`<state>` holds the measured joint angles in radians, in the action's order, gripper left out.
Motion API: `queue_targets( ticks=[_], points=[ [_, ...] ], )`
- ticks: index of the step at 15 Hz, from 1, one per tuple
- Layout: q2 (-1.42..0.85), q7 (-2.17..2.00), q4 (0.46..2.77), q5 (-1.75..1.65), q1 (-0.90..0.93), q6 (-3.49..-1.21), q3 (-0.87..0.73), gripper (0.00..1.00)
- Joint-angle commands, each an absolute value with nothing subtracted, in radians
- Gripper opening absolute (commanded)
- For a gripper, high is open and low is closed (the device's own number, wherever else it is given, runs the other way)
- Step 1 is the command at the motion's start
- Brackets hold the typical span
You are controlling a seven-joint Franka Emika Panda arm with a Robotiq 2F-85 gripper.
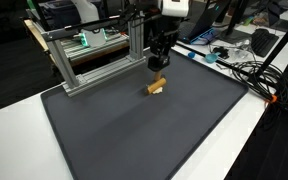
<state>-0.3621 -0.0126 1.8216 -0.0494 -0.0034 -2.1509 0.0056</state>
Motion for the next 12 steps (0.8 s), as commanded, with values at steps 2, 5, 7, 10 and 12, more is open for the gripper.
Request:
queue_targets(
  ticks=[2,5,7,10,12],
  points=[
    [-0.392,0.064,1.773,0.013,-0.027,-2.119,0.016,0.21],
    [-0.432,0.124,1.741,0.054,-0.041,-2.032,0.025,0.21],
    [-0.447,0.145,1.724,0.065,-0.049,-2.002,0.023,0.21],
    [-0.474,0.164,1.692,0.078,-0.058,-1.969,0.022,0.21],
    [-0.49,0.171,1.671,0.083,-0.062,-1.947,0.022,0.21]
  ],
)
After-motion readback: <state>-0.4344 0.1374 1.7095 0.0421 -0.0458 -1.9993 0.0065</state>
